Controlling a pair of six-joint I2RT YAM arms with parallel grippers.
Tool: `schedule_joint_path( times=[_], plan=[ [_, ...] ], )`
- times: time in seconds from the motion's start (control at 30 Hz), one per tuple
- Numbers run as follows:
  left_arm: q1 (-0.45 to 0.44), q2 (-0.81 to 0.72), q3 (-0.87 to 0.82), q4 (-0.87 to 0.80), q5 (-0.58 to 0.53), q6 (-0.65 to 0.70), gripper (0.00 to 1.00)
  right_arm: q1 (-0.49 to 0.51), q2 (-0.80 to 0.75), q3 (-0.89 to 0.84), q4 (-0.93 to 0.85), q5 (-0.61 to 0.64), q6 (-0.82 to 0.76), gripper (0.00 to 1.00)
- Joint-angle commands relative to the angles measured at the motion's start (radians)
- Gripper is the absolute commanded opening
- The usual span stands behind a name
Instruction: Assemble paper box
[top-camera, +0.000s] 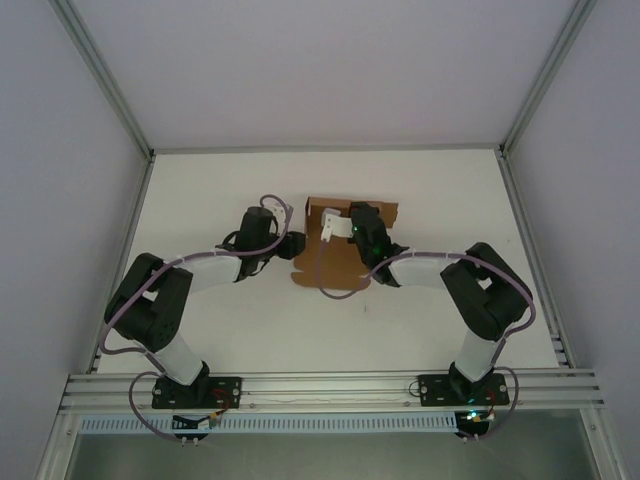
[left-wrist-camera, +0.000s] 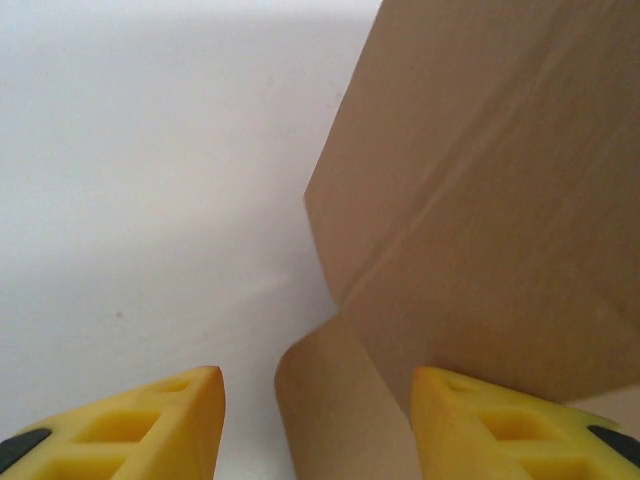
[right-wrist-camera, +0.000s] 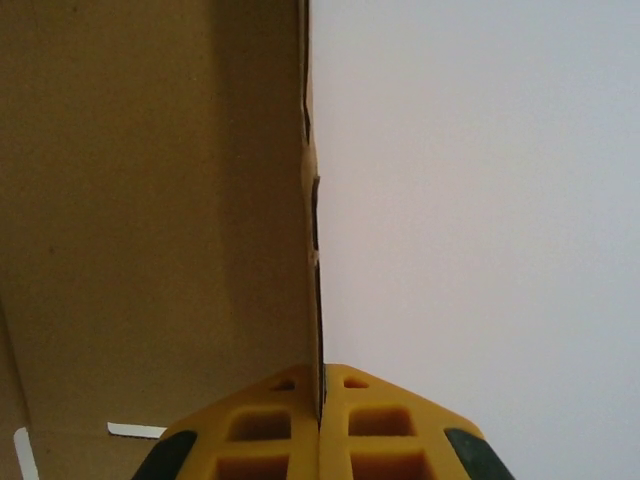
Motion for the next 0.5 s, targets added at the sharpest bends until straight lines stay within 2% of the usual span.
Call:
schedule_joint_path(
  times=[0.0,0.13,0.47],
  plan=[
    [0.016,0.003,0.017,0.041,-0.019,-0.006,0.52,-0.011,0.084,0.015,0.175,-0.044,-0.105,0.00],
    [0.017,0.045,0.036,0.054,-0.026,-0.001,0.52,-0.015,0.158,0.014,0.315,-0.035,-0.171,0.00],
    [0.017,0.104,0.058,0.097,0.006,0.032,0.52,-0.014,0.171,-0.051,0.369,-0.032,-0.165,0.00]
  ],
)
